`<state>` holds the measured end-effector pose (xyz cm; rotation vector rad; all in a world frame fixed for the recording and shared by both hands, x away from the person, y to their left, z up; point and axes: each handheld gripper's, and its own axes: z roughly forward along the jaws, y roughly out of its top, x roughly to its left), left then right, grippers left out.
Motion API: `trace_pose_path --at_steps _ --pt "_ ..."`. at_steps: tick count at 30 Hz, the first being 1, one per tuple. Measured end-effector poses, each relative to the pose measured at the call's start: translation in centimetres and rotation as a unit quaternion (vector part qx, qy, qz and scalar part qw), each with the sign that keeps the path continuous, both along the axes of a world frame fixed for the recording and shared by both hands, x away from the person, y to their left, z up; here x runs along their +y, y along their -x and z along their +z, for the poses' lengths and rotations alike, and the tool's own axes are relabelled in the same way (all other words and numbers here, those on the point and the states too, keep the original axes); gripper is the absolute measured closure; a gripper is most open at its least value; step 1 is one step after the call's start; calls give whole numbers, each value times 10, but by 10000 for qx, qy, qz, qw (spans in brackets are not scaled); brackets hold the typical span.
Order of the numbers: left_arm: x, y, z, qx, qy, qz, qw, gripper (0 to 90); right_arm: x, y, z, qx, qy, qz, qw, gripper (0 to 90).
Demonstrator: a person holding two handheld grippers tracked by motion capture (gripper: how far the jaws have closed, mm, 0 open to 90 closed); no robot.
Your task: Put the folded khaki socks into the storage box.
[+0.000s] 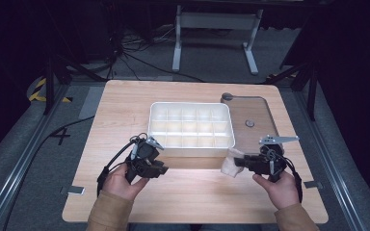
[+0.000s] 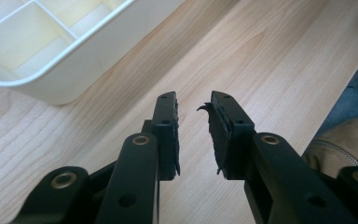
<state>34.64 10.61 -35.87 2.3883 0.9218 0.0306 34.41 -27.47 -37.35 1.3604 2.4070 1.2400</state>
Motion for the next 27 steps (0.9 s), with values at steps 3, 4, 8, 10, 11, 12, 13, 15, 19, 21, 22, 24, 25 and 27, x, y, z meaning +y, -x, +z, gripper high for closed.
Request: trace_pose_path --at_steps 3,4,8,10,11,12,13,15,19,21,22,24,25,27 --pt "3 -1 1 0 -7 40 10000 721 -2 -3 3 -18 31 2 10000 754" --pt "5 -1 1 -32 4 80 10000 720 -3 -4 4 7 54 -16 10000 754" --pt "9 -3 1 -13 -41 144 9999 719 -6 -9 9 35 213 23 9998 754" --pt "9 -4 0 10 -46 158 9999 720 -8 -11 11 60 309 64 9995 753" --pt "8 -3 -1 -3 -54 162 9999 718 -8 -13 13 63 361 55 9993 753" --pt "8 -3 -1 -6 -61 167 9998 718 -9 -14 14 68 397 53 9992 753" --pt "8 -3 -1 -3 -58 165 9998 718 -10 -16 15 96 443 45 9990 753" --pt "8 -3 -1 -8 -58 166 9998 718 -10 -17 16 88 469 50 9988 753" --pt "11 -3 1 -49 -43 176 9998 715 -10 -23 23 133 566 73 9983 753" --pt "12 -3 1 -8 -10 207 9998 708 -9 -25 26 126 632 116 9979 753" --pt "12 -2 1 -39 -38 193 9998 699 -8 -27 29 122 730 151 9971 753" --pt "13 -2 1 -36 -37 188 9998 699 -7 -28 30 103 776 167 9968 753" --pt "14 -1 1 -16 -31 216 9998 698 -7 -30 31 91 828 195 9963 753" --pt "17 0 1 -30 -13 248 9997 695 -5 -35 37 101 984 253 9948 753"
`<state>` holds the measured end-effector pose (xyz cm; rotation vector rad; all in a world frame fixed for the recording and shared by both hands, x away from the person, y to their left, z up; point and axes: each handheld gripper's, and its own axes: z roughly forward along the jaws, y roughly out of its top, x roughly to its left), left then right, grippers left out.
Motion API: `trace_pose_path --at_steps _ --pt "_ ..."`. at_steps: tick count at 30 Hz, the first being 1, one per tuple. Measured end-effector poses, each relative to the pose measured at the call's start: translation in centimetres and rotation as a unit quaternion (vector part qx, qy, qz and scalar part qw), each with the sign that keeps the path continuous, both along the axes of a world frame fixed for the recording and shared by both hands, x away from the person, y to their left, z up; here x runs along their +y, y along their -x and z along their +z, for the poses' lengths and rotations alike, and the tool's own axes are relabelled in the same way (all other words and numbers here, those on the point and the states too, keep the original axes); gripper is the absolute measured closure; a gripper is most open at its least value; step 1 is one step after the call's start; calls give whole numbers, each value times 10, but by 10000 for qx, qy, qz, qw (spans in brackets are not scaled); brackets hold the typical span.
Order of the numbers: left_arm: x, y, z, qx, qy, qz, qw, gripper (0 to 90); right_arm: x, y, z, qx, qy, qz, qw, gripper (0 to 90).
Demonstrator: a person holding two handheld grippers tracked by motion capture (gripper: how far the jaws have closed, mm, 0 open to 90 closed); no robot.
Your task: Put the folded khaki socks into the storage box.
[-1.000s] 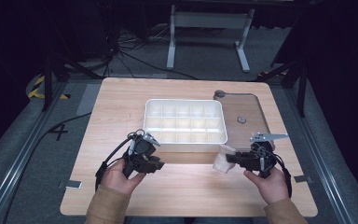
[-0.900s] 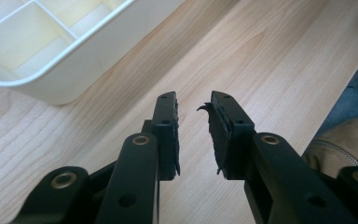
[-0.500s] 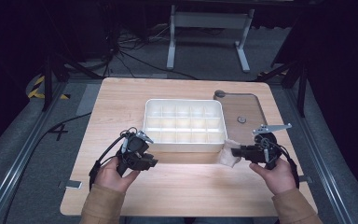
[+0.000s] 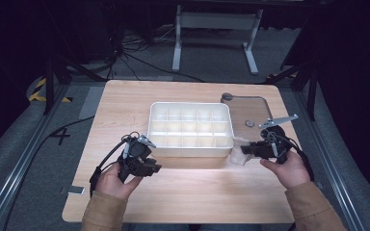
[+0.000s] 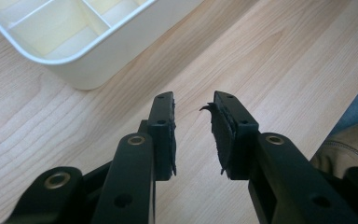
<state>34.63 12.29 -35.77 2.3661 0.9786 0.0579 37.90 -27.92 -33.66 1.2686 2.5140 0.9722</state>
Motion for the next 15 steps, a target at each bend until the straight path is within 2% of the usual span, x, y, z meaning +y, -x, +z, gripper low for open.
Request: trace_pose_path --at_steps 1,5,15 --pt "0 0 0 0 0 0 10000 694 0 0 0 0 0 0 10000 753" --pt "7 2 1 -8 52 144 9999 689 5 -12 10 6 322 127 9994 753" --pt "17 5 2 -7 113 245 9996 672 16 -29 27 58 766 295 9966 752"
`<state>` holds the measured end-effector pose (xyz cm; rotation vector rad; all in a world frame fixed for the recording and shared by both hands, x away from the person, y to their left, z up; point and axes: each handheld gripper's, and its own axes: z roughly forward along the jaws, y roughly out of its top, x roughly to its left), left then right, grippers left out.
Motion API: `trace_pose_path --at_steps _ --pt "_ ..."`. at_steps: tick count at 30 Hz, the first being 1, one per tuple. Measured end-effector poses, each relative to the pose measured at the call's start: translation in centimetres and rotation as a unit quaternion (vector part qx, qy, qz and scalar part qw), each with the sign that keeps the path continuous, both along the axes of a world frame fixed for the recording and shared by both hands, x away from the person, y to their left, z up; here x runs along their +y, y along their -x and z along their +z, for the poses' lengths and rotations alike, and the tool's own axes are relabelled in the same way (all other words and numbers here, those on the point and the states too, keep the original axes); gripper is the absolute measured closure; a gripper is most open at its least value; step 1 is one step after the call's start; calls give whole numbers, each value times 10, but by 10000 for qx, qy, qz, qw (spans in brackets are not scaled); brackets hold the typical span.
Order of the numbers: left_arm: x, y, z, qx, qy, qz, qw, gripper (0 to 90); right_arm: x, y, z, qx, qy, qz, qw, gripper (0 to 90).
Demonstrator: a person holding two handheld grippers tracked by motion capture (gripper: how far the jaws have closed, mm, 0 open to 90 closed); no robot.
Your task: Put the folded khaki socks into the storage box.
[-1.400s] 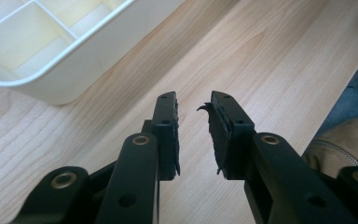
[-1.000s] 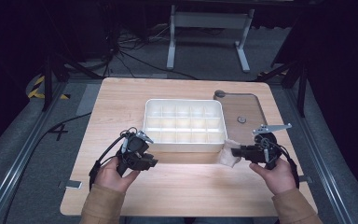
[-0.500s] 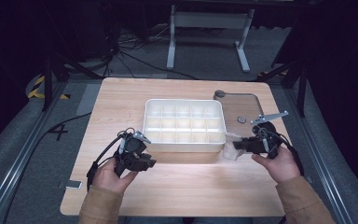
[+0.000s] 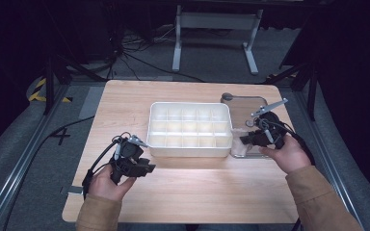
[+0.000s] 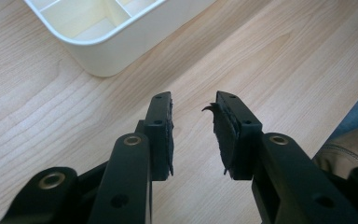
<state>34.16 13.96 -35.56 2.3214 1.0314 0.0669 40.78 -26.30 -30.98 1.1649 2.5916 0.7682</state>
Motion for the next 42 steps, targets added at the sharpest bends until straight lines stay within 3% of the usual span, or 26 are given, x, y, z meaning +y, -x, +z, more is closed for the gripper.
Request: trace_pose_path --at_steps 8,19,30,35,42 --pt "8 2 0 -6 26 101 9999 668 9 -11 11 55 378 201 9991 752" --pt "14 7 -1 11 24 195 9998 665 26 -26 12 75 837 424 9956 752" --pt "16 7 -2 23 57 203 9998 661 46 -43 -1 120 1211 396 9918 753" --pt "15 6 -2 45 65 189 9998 661 53 -48 -10 -14 1270 398 9911 754" --pt "15 6 -2 72 51 170 9998 661 65 -51 -24 3 1485 550 9874 754"
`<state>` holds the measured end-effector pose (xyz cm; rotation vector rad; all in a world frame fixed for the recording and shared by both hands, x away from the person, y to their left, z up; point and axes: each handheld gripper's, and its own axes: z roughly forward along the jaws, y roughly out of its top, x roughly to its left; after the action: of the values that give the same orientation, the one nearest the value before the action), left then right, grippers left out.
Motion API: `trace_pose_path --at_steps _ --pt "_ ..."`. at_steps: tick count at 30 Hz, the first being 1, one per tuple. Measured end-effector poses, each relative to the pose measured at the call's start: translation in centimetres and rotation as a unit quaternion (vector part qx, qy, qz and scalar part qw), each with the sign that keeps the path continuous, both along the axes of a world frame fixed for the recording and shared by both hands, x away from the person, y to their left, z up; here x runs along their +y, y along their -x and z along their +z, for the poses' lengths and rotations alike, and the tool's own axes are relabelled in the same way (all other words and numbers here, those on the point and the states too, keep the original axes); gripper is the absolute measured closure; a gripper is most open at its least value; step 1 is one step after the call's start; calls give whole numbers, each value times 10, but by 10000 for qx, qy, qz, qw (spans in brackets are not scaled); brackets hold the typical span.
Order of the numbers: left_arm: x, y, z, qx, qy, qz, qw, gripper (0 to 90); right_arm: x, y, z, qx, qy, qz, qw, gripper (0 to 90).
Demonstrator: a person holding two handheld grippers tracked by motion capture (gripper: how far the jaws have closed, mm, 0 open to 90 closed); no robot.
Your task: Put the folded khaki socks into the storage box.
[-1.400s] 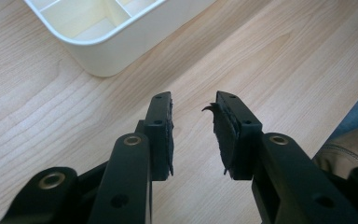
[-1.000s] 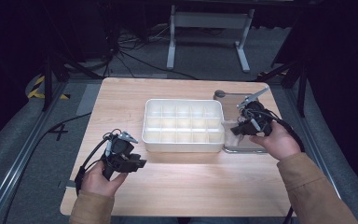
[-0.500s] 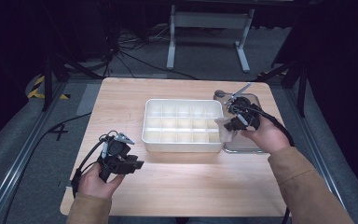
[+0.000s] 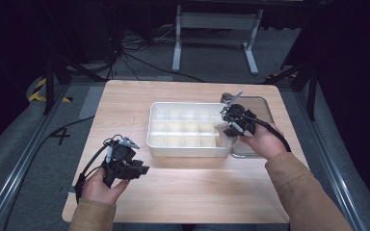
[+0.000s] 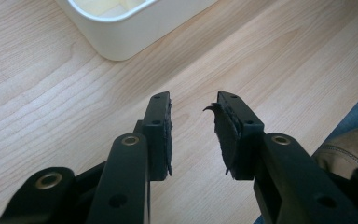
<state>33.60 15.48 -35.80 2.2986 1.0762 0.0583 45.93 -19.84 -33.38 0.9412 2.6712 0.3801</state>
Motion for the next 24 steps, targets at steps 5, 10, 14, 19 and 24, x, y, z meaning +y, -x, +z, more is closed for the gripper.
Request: trace_pose_path --at_steps 5,10,14,19,24 --pt "-1 0 0 -1 -1 -40 10000 660 6 -2 -9 47 135 -7 9999 754" --pt "-2 0 0 -5 10 -50 10000 659 10 -3 -14 101 306 26 9995 755" --pt "-2 0 0 5 2 -49 10000 659 13 -4 -19 106 446 54 9989 755" --pt "-2 0 0 15 7 -57 10000 658 19 -5 -28 244 653 118 9975 756" --pt "-3 0 -1 3 11 -48 10000 657 22 -6 -33 371 735 108 9965 759"
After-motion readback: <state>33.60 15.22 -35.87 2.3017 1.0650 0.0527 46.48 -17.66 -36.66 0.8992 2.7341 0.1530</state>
